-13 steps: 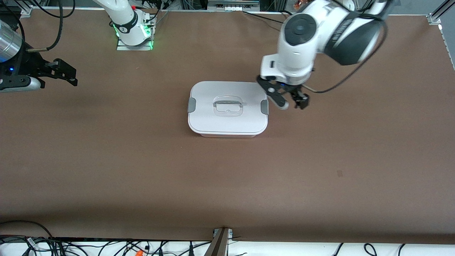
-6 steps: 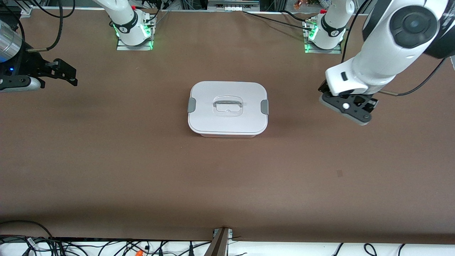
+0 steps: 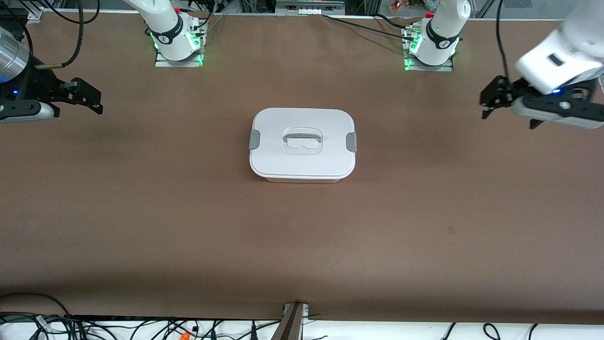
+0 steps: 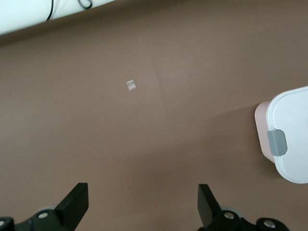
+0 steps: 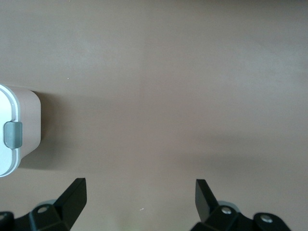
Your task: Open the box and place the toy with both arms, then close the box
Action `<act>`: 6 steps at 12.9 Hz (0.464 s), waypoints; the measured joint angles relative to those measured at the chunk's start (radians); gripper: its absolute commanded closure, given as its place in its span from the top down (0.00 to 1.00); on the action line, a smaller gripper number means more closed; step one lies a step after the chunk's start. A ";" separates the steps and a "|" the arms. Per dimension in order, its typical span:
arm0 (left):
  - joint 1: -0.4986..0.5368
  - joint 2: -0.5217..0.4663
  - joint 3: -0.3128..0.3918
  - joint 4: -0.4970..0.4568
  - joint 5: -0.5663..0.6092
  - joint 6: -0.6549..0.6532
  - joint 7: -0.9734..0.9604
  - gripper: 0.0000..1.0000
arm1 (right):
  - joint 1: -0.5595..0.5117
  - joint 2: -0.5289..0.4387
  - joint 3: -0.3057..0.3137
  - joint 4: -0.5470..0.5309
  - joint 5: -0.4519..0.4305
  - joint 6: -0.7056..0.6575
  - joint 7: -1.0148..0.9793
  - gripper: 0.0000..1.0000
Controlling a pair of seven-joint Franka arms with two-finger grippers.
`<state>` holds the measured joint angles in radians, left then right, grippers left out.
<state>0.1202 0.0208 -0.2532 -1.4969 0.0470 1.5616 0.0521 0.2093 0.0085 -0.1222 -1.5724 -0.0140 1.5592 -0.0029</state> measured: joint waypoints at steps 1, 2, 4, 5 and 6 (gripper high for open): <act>-0.029 -0.035 0.099 -0.051 -0.026 0.015 0.000 1.00 | 0.000 0.000 0.000 0.000 0.000 0.000 0.000 1.00; -0.060 -0.061 0.191 -0.092 -0.040 0.031 0.002 1.00 | 0.000 0.000 0.000 0.000 0.000 0.000 0.000 1.00; -0.087 -0.078 0.288 -0.134 -0.054 0.065 0.003 1.00 | 0.000 0.000 0.000 0.000 0.000 0.000 0.000 1.00; -0.093 -0.076 0.294 -0.144 -0.054 0.075 0.002 1.00 | 0.000 0.000 0.000 0.000 0.000 0.000 0.000 1.00; -0.106 -0.074 0.293 -0.151 -0.054 0.080 -0.001 1.00 | 0.000 0.000 0.000 0.000 0.000 0.000 0.000 1.00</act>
<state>0.0145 -0.0531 0.0403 -1.6479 -0.0069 1.6419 0.0508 0.2093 0.0086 -0.1223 -1.5723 -0.0139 1.5592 -0.0029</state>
